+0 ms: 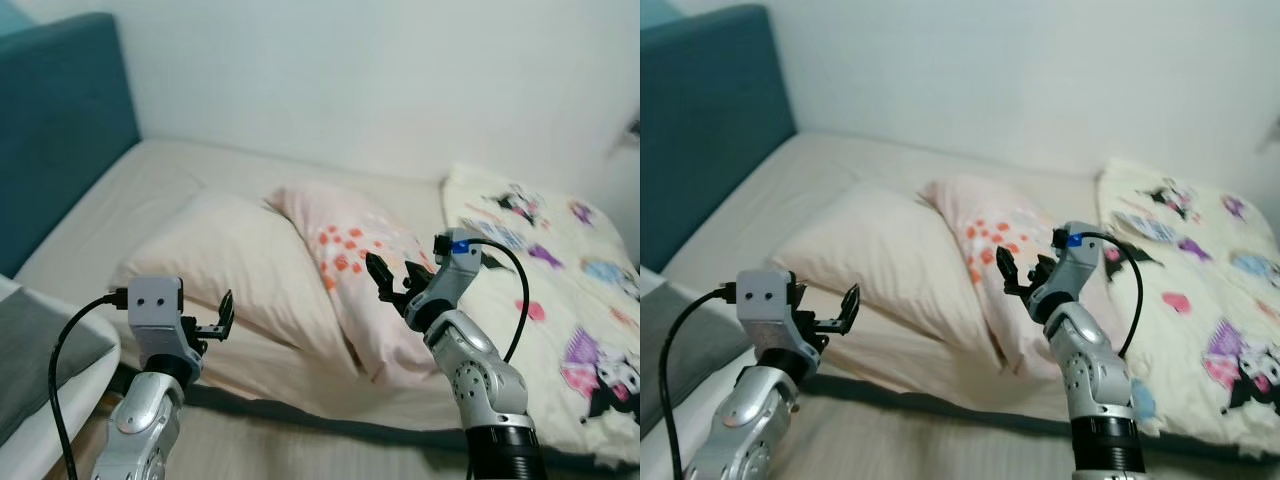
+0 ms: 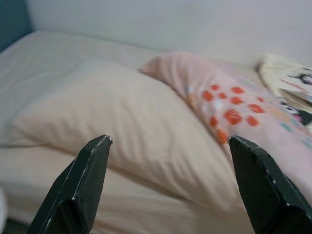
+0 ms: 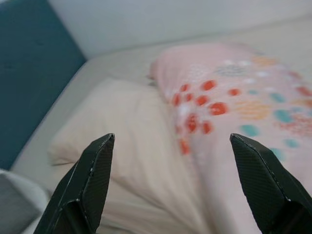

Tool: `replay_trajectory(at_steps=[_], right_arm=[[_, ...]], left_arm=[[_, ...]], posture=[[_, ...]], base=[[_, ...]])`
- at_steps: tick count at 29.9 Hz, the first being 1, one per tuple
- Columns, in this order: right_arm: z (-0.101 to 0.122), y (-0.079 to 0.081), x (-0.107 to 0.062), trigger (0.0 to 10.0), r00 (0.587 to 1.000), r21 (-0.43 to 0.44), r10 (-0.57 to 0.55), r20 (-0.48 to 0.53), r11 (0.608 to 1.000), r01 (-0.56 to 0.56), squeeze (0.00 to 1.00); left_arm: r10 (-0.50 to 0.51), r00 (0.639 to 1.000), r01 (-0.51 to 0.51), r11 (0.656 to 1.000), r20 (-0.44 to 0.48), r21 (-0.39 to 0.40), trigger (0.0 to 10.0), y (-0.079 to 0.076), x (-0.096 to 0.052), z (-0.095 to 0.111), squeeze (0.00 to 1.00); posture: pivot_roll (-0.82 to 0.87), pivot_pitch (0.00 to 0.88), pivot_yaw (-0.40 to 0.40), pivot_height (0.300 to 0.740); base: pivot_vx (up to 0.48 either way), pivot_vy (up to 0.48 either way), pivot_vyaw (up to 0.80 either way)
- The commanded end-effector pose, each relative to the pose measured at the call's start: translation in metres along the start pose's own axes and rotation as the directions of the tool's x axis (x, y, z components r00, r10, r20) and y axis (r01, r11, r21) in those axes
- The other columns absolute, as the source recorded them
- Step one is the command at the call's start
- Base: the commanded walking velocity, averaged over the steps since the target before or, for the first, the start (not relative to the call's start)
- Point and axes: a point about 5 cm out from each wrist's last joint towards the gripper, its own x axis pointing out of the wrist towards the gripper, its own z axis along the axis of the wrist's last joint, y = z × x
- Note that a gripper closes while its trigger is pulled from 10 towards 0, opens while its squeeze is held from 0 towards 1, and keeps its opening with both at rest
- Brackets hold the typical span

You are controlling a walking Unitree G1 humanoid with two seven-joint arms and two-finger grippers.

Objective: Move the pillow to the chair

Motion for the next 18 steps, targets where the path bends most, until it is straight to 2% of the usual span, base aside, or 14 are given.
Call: replay_trajectory(at_steps=[1, 3, 4, 6, 9, 10, 12, 14, 18], right_arm=[[0.000, -0.001, -0.001, 10.0, 1.000, -0.061, 0.009, 0.003, 0.998, -0.009, 0.00], [0.000, 0.002, -0.004, 10.0, 0.998, -0.244, 0.058, 0.005, 0.968, -0.055, 0.00], [0.000, 0.002, -0.004, 10.0, 0.998, -0.244, 0.058, 0.005, 0.968, -0.055, 0.00], [-0.008, -0.001, -0.012, 10.0, 0.996, -0.341, 0.082, -0.019, 0.936, -0.084, 0.00], [-0.020, -0.010, -0.023, 10.0, 0.997, -0.371, 0.064, -0.051, 0.925, -0.079, 0.00], [-0.025, -0.017, -0.032, 10.0, 0.997, -0.384, 0.050, -0.057, 0.921, -0.068, 0.00], [-0.028, -0.018, -0.050, 10.0, 0.996, -0.400, 0.080, -0.036, 0.912, -0.088, 0.00], [-0.029, -0.016, -0.055, 10.0, 0.996, -0.408, 0.091, -0.025, 0.908, -0.093, 0.00], [-0.025, -0.010, -0.053, 10.0, 0.993, -0.419, 0.114, 0.019, 0.903, -0.096, 0.00]], left_arm=[[0.013, 1.000, -0.013, 1.000, -0.018, 0.008, 10.0, 0.000, 0.000, -0.003, 0.00], [0.034, 0.999, -0.033, 0.999, -0.025, 0.037, 10.0, 0.003, -0.001, -0.006, 0.00], [0.034, 0.999, -0.033, 0.999, -0.025, 0.037, 10.0, 0.003, -0.001, -0.006, 0.00], [0.044, 0.999, -0.041, 0.996, -0.032, 0.073, 10.0, 0.007, -0.004, -0.009, 0.00], [0.044, 0.998, -0.041, 0.996, -0.034, 0.085, 10.0, 0.009, -0.006, -0.011, 0.00], [0.038, 0.999, -0.035, 0.996, -0.033, 0.086, 10.0, 0.010, -0.008, -0.012, 0.00], [0.028, 0.999, -0.026, 0.996, -0.029, 0.083, 10.0, 0.011, -0.010, -0.013, 0.00], [0.027, 0.999, -0.024, 0.996, -0.032, 0.084, 10.0, 0.011, -0.011, -0.014, 0.00], [0.042, 0.998, -0.037, 0.995, -0.047, 0.092, 10.0, 0.013, -0.011, -0.017, 0.00]], posture=[[-0.01, 0.000, -0.106, 0.740], [-0.01, 0.000, -0.105, 0.740], [-0.01, 0.000, -0.105, 0.740], [-0.01, 0.000, -0.105, 0.740], [0.00, 0.000, -0.103, 0.740], [0.00, 0.000, -0.099, 0.740], [-0.01, 0.000, -0.092, 0.740], [-0.02, 0.000, -0.087, 0.740], [-0.02, 0.000, -0.082, 0.740]], base=[[0.000, 0.000, -0.72], [0.000, 0.000, -0.72], [0.000, 0.000, -0.72], [0.000, 0.000, -0.72], [0.000, 0.000, -0.72], [0.000, 0.000, -0.74], [0.000, 0.000, 0.00], [0.000, 0.000, 0.00], [0.000, 0.000, 0.00]])
